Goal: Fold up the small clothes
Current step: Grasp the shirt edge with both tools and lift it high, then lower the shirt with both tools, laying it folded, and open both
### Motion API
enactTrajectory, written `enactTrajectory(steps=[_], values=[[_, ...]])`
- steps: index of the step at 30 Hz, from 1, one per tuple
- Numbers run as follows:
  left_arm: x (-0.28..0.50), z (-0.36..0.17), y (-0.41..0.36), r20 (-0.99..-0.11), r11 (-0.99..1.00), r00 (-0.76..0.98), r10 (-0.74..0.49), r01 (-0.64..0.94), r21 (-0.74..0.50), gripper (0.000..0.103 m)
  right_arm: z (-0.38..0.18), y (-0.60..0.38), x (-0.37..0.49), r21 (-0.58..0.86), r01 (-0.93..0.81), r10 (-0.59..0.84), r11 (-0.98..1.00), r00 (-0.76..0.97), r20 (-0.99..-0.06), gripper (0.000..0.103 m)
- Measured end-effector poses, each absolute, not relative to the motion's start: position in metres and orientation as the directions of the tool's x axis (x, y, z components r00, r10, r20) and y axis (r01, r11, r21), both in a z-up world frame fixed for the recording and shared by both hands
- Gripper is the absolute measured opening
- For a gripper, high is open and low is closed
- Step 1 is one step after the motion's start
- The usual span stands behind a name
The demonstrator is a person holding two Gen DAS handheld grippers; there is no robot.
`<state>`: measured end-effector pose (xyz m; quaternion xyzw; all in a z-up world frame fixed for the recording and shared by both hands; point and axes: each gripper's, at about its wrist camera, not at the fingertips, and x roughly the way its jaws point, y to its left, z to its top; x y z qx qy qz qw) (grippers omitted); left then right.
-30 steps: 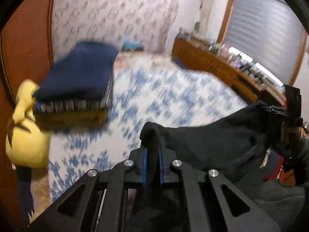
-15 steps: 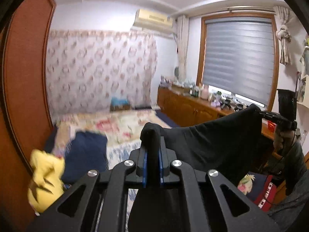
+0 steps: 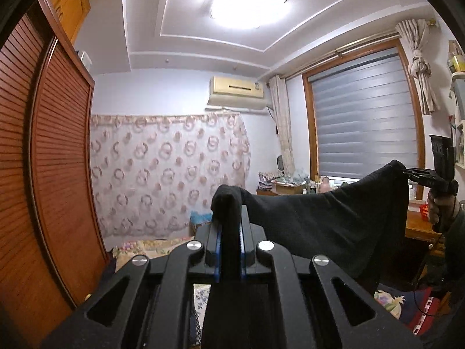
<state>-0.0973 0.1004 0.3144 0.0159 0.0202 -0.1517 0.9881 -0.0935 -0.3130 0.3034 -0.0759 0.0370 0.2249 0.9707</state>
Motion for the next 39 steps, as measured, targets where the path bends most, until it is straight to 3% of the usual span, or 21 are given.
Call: enactTrajectory(steps=[9,14,18,23,27,36,39], values=[[-0.073,0.305,0.091,-0.055,0.959,0.958,-0.28,0.282,0.036,0.006,0.3,-0.318,-0.091,-0.174,-0.398,0.381,0.901,0.916,-0.125,0.009],[0.004,0.259,0.073,-0.15,0.975,0.968,-0.202,0.214,0.068,0.006,0.278,-0.317,-0.038,-0.177,-0.361,0.32,0.916,0.921,-0.221,0.009],[0.085,0.199,0.068,-0.25,0.975,0.949,-0.19,0.213,0.065,0.007,0.221,-0.319,0.04,-0.2,-0.34,0.265,0.919,0.908,-0.325,0.009],[0.206,0.093,0.056,-0.429,0.976,0.888,-0.166,0.21,0.056,0.007,0.115,-0.324,0.151,-0.134,-0.366,0.267,0.921,0.842,-0.469,0.009],[0.261,0.041,0.035,-0.536,0.977,0.831,-0.15,0.207,0.048,0.007,0.037,-0.325,0.234,-0.094,-0.347,0.234,0.933,0.786,-0.572,0.009],[0.31,0.005,0.017,-0.617,0.978,0.777,-0.127,0.203,0.055,0.008,-0.029,-0.346,0.325,-0.001,-0.299,0.221,0.954,0.71,-0.669,0.009],[0.32,0.003,0.019,-0.647,0.973,0.746,-0.155,0.23,0.032,0.013,-0.036,-0.344,0.334,0.008,-0.296,0.221,0.955,0.694,-0.685,0.01]])
